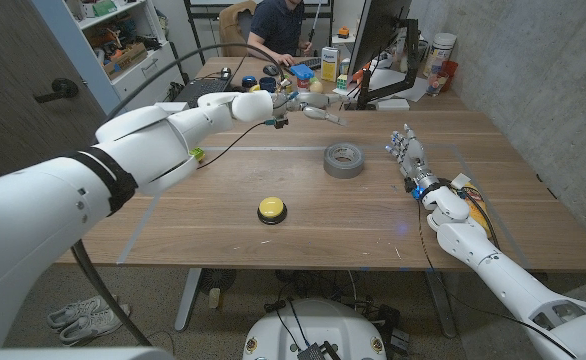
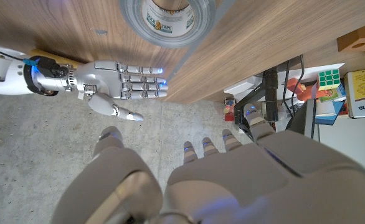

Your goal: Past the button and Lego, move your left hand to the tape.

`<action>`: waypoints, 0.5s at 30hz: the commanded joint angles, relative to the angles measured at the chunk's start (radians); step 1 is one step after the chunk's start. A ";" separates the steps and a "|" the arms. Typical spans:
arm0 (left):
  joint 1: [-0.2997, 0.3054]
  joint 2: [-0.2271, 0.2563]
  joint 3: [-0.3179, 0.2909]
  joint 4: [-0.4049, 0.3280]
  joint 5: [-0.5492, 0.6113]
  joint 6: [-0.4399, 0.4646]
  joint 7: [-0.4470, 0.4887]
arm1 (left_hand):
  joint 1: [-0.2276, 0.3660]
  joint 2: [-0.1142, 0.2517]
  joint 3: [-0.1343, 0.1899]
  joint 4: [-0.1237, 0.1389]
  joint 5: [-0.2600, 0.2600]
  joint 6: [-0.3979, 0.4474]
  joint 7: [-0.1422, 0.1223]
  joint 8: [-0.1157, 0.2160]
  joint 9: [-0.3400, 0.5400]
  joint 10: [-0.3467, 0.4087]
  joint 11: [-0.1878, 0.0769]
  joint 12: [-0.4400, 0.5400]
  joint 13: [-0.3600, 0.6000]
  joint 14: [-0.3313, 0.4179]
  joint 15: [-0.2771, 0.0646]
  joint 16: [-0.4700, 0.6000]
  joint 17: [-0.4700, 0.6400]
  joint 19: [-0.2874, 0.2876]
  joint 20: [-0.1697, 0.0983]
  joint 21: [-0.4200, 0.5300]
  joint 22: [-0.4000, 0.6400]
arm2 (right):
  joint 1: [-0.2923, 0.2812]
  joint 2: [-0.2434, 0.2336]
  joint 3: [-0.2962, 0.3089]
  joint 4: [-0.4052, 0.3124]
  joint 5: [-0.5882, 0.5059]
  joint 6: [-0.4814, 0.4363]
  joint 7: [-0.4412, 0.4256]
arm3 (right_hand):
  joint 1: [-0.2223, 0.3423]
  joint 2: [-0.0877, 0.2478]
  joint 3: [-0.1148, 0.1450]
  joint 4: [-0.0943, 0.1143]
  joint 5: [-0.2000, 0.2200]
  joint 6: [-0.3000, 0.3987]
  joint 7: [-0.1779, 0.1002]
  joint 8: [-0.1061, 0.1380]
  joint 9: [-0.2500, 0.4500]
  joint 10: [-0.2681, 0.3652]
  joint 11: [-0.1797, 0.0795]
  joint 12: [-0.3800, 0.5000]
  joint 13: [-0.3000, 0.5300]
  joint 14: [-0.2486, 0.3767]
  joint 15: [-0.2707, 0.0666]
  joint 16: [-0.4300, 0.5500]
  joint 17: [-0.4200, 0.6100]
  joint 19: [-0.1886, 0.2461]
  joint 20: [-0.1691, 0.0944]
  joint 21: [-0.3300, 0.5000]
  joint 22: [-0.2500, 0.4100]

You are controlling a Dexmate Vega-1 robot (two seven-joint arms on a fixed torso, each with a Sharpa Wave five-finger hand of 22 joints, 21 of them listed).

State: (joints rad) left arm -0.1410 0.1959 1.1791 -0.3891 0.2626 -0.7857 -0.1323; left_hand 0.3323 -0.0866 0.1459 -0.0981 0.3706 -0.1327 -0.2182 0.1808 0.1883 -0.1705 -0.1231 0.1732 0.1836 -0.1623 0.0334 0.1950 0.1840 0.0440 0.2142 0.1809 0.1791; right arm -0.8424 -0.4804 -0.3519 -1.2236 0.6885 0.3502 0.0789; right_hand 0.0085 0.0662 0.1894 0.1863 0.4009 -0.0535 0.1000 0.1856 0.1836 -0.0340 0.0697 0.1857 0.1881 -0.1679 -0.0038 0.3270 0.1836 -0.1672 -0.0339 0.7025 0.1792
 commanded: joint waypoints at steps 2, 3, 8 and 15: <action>0.015 -0.042 0.078 0.015 -0.001 0.077 0.012 | 0.004 -0.008 -0.005 -0.003 0.002 -0.010 -0.003 -0.001 0.004 -0.075 0.008 0.002 0.004 -0.011 0.004 -0.002 0.002 -0.008 0.002 0.001 0.003 | -0.001 -0.003 0.005 0.005 0.007 0.000 0.007 | 0.000 0.110 -0.003 0.001 0.004 0.006 0.002 0.006 0.005 0.008 0.006 0.007 0.005 0.002 0.006 -0.002 0.005 -0.044 -0.013 -0.004 0.002; 0.014 -0.042 0.081 0.014 -0.003 0.077 0.012 | 0.004 -0.009 -0.006 -0.003 0.002 -0.011 -0.003 -0.001 0.004 -0.075 0.008 0.002 0.005 -0.011 0.003 -0.002 0.002 -0.008 0.002 0.001 0.003 | -0.001 -0.003 0.005 0.005 0.007 0.000 0.007 | 0.000 0.110 -0.003 0.001 0.004 0.006 0.003 0.006 0.005 0.009 0.006 0.007 0.005 0.002 0.006 -0.002 0.005 -0.044 -0.014 -0.004 0.002; 0.020 -0.053 0.109 0.015 0.008 0.091 0.022 | 0.007 -0.009 -0.007 -0.004 0.002 -0.016 -0.004 -0.001 0.004 -0.077 0.009 0.003 0.005 -0.011 0.003 -0.001 0.002 -0.008 0.002 0.002 0.003 | -0.001 -0.003 0.008 0.010 0.011 0.004 0.012 | 0.000 0.110 -0.003 0.001 0.004 0.006 0.002 0.006 0.005 0.009 0.007 0.007 0.005 0.003 0.005 -0.003 0.005 -0.044 -0.014 -0.006 0.002; 0.026 -0.063 0.137 0.015 0.025 0.097 0.025 | 0.014 -0.009 -0.009 -0.007 0.002 -0.024 -0.004 0.001 0.005 -0.076 0.009 0.006 0.005 -0.012 0.003 0.001 0.002 -0.009 0.001 0.003 0.003 | 0.001 -0.002 0.009 0.018 0.015 0.008 0.022 | 0.000 0.110 -0.003 0.001 0.004 0.006 0.002 0.006 0.005 0.010 0.006 0.008 0.005 0.002 0.005 -0.004 0.005 -0.043 -0.014 -0.008 0.002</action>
State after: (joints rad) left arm -0.1278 0.1581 1.2568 -0.3782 0.2697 -0.7139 -0.1168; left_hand 0.3380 -0.0922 0.1417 -0.1023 0.3706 -0.1450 -0.2198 0.1808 0.1883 -0.1705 -0.1231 0.1732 0.1836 -0.1676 0.0387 0.1950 0.1840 0.0441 0.2143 0.1809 0.1790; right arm -0.8433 -0.4821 -0.3456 -1.2168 0.6963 0.3517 0.0869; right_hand 0.0085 0.0662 0.1894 0.1863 0.4010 -0.0535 0.1000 0.1856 0.1836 -0.0284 0.0753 0.1858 0.1880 -0.1642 0.0000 0.3242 0.1835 -0.1672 -0.0339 0.6958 0.1791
